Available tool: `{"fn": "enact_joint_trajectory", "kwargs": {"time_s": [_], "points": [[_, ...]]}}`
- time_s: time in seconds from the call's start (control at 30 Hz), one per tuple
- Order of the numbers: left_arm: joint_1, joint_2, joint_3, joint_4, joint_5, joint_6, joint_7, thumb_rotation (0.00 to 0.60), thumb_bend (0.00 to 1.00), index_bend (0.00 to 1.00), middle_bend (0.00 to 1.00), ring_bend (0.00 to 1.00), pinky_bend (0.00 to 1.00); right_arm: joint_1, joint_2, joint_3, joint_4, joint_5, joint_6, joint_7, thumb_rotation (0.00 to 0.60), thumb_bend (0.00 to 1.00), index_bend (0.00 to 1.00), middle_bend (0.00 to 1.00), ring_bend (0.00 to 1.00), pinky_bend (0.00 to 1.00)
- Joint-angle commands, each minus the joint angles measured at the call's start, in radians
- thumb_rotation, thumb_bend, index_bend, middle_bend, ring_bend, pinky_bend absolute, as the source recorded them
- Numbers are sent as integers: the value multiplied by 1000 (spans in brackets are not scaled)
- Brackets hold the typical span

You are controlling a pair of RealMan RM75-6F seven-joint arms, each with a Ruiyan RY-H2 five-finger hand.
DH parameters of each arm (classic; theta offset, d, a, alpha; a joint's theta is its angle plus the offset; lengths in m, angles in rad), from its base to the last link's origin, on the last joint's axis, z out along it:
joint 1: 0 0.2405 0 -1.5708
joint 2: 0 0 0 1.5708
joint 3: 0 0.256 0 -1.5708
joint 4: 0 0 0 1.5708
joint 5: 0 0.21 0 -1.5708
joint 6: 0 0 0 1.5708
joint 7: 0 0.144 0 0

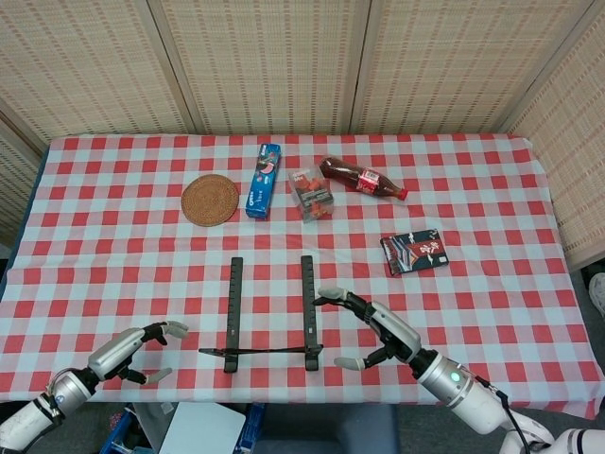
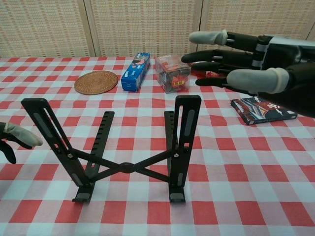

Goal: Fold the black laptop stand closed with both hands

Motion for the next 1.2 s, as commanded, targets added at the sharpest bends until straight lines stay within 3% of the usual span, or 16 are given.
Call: {"fn": "enact_joint_trajectory", "kwargs": {"time_s": [0.03,0.57,1.2], "points": [[9,-33,-24,-33,-12,-22,76,600,317,293,192,183,309,-1,1,0,1,-1,2,1,600,153,121,189,44,55],[51,-181,-133,-47,-117,-60,364,600,317,355,192,186,309,-7,5,1,4,-9,12,11,600,153,121,189,44,55],[48,-255,-182,-77,-142,-92,458,600,316,409,194,188,309,-16,7,1,11,-9,22,24,600,154,121,189,44,55]]}}
